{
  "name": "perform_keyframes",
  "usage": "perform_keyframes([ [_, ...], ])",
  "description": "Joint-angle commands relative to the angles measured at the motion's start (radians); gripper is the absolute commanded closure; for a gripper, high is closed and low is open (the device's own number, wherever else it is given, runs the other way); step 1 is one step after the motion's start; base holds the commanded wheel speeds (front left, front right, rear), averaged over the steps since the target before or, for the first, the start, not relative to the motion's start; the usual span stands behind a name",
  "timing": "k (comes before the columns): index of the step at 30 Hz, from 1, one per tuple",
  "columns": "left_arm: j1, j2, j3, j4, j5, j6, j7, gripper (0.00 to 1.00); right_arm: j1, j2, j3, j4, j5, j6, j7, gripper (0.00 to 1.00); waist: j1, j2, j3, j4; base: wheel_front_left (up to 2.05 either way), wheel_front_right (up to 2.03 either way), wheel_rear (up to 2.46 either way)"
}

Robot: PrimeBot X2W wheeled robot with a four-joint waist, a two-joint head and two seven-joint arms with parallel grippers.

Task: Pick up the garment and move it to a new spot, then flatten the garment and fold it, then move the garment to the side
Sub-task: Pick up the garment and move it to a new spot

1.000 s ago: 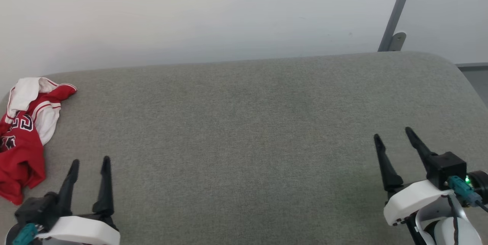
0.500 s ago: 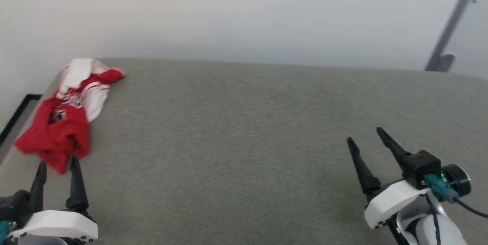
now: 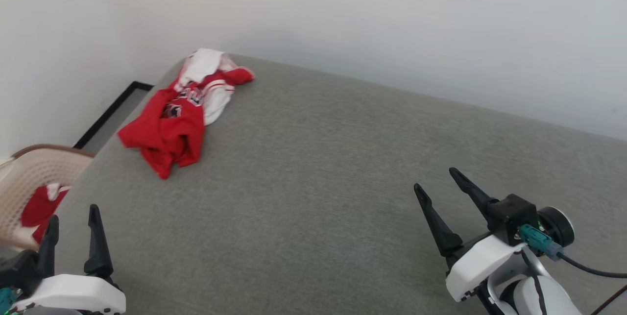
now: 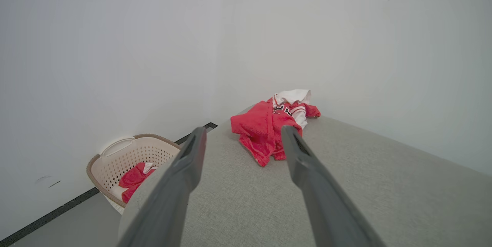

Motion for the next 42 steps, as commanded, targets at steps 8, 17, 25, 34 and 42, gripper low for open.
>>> perform_keyframes([
  [8, -0.04, -0.024, 0.001, 0.016, -0.028, 0.021, 0.005, 0.0, -0.017, -0.014, -0.005, -0.028, -0.002, -0.001, 0.018, 0.0, 0.0, 0.0, 0.043, 0.084, 0.0, 0.0, 0.0],
  [17, -0.229, -0.003, -0.014, 0.119, -0.043, -0.003, 0.004, 0.0, -0.058, -0.037, -0.026, -0.082, -0.02, -0.001, 0.052, 0.0, 0.0, 0.0, 0.143, 0.057, 0.0, 0.0, 0.0],
  [25, -0.497, 0.043, -0.025, 0.312, -0.056, -0.043, -0.001, 0.0, -0.126, -0.077, -0.042, -0.19, -0.038, -0.001, 0.106, 0.0, 0.0, 0.0, 0.288, -0.003, 0.0, 0.0, 0.0],
  [34, -0.817, 0.099, -0.039, 0.635, -0.078, -0.1, 0.004, 0.0, -0.212, -0.123, -0.05, -0.335, -0.051, -0.001, 0.181, 0.0, 0.0, 0.0, 0.466, -0.082, 0.0, 0.0, 0.0],
  [42, -1.019, 0.144, -0.057, 0.913, -0.085, -0.097, 0.095, 0.0, -0.264, -0.14, -0.043, -0.422, -0.048, -0.001, 0.237, 0.0, 0.0, 0.0, 0.579, -0.144, 0.0, 0.0, 0.0],
])
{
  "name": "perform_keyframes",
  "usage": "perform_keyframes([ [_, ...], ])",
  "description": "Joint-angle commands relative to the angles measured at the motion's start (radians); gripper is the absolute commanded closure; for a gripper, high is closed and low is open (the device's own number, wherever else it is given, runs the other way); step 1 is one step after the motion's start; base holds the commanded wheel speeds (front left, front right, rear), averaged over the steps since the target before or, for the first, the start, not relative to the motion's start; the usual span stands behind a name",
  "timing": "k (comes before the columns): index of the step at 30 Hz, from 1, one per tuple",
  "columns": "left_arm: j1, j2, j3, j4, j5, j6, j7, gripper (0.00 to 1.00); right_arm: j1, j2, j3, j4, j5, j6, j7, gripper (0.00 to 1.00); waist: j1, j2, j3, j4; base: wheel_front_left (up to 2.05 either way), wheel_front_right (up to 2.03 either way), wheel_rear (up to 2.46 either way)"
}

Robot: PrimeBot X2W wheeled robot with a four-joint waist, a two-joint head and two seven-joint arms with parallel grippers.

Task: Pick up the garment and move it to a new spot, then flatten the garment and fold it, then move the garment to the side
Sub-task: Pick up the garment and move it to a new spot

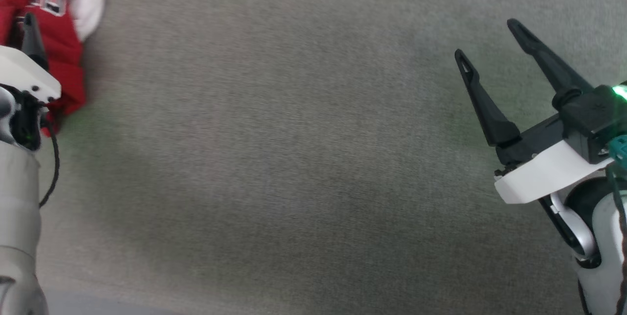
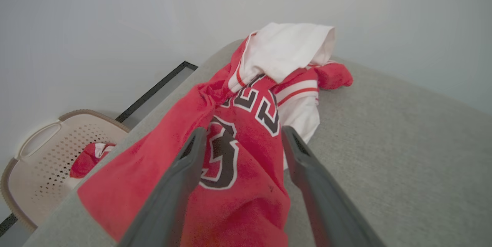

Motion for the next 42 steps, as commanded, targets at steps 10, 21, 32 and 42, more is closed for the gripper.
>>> perform_keyframes([
  [10, -0.098, 0.027, 0.001, 0.179, -0.037, 0.093, 0.347, 0.0, -0.021, -0.015, -0.004, -0.091, 0.01, -0.001, 0.074, 0.0, 0.0, 0.0, 0.123, -0.094, 0.0, 0.0, 0.0],
  [21, -0.067, 0.007, -0.016, 0.202, -0.038, 0.127, 0.464, 1.0, -0.027, -0.013, -0.007, -0.119, 0.013, -0.001, 0.101, 0.0, 0.0, 0.0, 0.145, -0.105, 0.0, 0.0, 0.0],
  [32, -0.131, 0.083, -0.048, 0.173, -0.016, 0.077, 0.349, 1.0, -0.006, 0.015, -0.024, -0.073, 0.016, -0.001, 0.062, 0.0, 0.0, 0.0, 0.054, -0.077, 0.0, 0.0, 0.0],
  [42, -0.19, 0.151, -0.114, 0.121, 0.041, 0.01, 0.222, 1.0, 0.036, 0.076, -0.049, 0.009, 0.026, -0.001, -0.008, 0.0, 0.0, 0.0, -0.108, -0.054, 0.0, 0.0, 0.0],
])
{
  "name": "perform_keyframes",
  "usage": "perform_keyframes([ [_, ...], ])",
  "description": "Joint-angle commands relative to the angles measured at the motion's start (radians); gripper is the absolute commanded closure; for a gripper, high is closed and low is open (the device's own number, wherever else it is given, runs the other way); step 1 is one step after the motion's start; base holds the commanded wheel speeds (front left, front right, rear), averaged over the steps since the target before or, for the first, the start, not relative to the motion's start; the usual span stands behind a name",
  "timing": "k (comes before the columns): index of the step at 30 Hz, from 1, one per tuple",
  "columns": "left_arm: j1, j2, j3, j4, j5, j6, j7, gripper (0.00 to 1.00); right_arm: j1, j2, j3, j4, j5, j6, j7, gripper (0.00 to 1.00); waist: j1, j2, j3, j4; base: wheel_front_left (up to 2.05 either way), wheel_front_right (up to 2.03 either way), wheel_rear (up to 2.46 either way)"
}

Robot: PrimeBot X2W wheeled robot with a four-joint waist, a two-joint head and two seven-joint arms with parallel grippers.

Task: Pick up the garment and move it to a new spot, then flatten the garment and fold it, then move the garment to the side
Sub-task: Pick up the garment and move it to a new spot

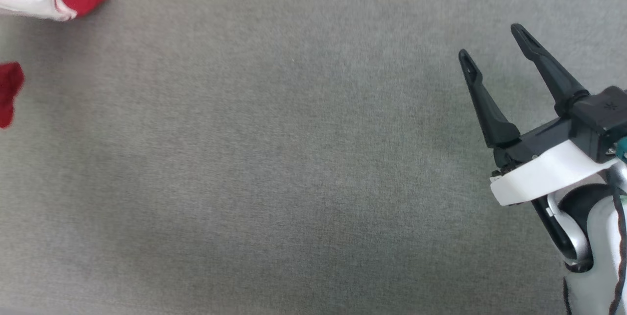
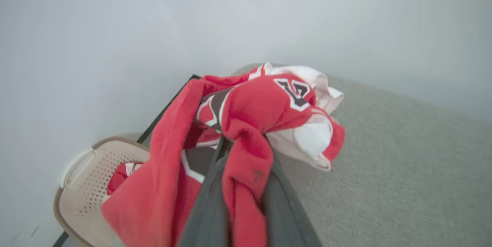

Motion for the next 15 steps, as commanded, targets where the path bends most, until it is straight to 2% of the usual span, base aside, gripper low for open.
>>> perform_keyframes([
  [1, -0.024, 0.016, -0.015, -0.014, 0.016, -0.013, -0.019, 1.0, 0.018, 0.015, -0.009, 0.012, 0.003, -0.001, -0.017, 0.0, 0.0, 0.0, -0.063, 0.017, 0.0, 0.0, 0.0],
  [7, -0.075, 0.034, -0.07, -0.071, 0.054, -0.04, -0.054, 1.0, 0.054, 0.054, -0.033, 0.049, 0.012, -0.001, -0.05, 0.0, 0.0, 0.0, -0.148, 0.029, 0.0, 0.0, 0.0],
  [15, -0.074, 0.036, -0.152, -0.242, 0.052, -0.056, 0.001, 1.0, 0.096, 0.094, -0.08, 0.062, 0.013, -0.001, -0.076, 0.0, 0.0, 0.0, -0.22, 0.024, 0.0, 0.0, 0.0],
])
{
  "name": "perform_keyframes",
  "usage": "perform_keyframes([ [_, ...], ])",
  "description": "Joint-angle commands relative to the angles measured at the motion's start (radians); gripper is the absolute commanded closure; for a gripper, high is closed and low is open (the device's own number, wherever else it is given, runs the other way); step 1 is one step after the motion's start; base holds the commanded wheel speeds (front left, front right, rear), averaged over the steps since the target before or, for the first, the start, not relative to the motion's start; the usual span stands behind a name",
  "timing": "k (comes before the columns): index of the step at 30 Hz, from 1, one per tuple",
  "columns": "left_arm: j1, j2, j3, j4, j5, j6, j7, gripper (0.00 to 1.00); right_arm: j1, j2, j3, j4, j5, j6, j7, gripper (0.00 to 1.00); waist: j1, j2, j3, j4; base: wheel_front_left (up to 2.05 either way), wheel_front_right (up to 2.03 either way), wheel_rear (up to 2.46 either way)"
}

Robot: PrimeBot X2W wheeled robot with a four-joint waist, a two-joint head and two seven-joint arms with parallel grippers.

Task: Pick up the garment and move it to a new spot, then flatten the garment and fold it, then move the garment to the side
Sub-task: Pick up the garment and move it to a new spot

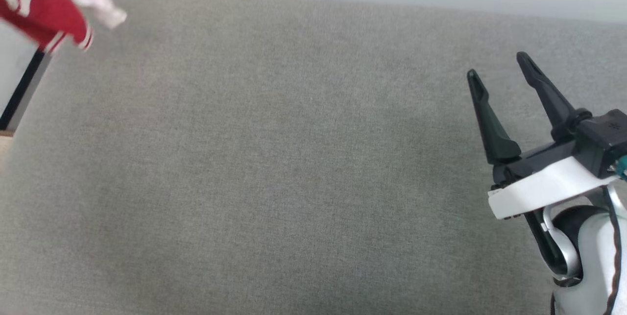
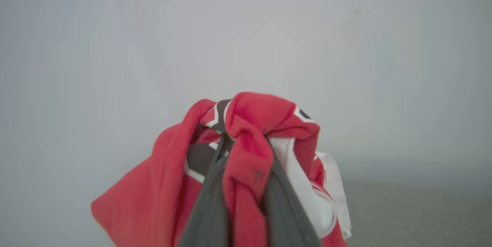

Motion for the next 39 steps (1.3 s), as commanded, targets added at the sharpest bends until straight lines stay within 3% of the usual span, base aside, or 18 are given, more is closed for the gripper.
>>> perform_keyframes([
  [1, 0.014, 0.004, -0.019, -0.063, -0.01, -0.004, 0.029, 1.0, 0.016, 0.009, -0.016, -0.003, -0.001, -0.001, -0.01, 0.0, 0.0, 0.0, -0.022, -0.007, 0.0, 0.0, 0.0],
  [3, 0.028, 0.002, -0.029, -0.101, -0.021, -0.005, 0.048, 1.0, 0.022, 0.015, -0.024, -0.005, -0.002, -0.001, -0.012, 0.0, 0.0, 0.0, -0.026, -0.01, 0.0, 0.0, 0.0],
  [10, 0.156, 0.032, -0.065, -0.452, -0.089, 0.0, 0.217, 1.0, 0.047, 0.044, -0.08, -0.008, -0.014, -0.001, -0.03, 0.0, 0.0, 0.0, -0.045, -0.057, 0.0, 0.0, 0.0],
  [18, 0.341, 0.052, -0.073, -0.888, -0.136, 0.1, 0.44, 1.0, 0.046, 0.079, -0.128, 0.017, -0.03, -0.001, -0.047, 0.0, 0.0, 0.0, -0.051, -0.176, 0.0, 0.0, 0.0],
  [24, 0.435, 0.038, -0.109, -1.094, -0.164, 0.152, 0.555, 1.0, 0.067, 0.097, -0.163, 0.047, -0.022, -0.001, -0.065, 0.0, 0.0, 0.0, -0.054, -0.277, 0.0, 0.0, 0.0],
  [30, 0.529, 0.004, -0.17, -1.151, -0.184, 0.18, 0.616, 1.0, 0.093, 0.114, -0.191, 0.079, -0.012, -0.001, -0.089, 0.0, 0.0, 0.0, -0.05, -0.365, 0.0, 0.0, 0.0],
  [39, 0.664, -0.047, -0.277, -1.004, -0.203, 0.168, 0.648, 1.0, 0.128, 0.134, -0.162, 0.128, 0.019, -0.001, -0.115, 0.0, 0.0, 0.0, -0.032, -0.452, 0.0, 0.0, 0.0],
])
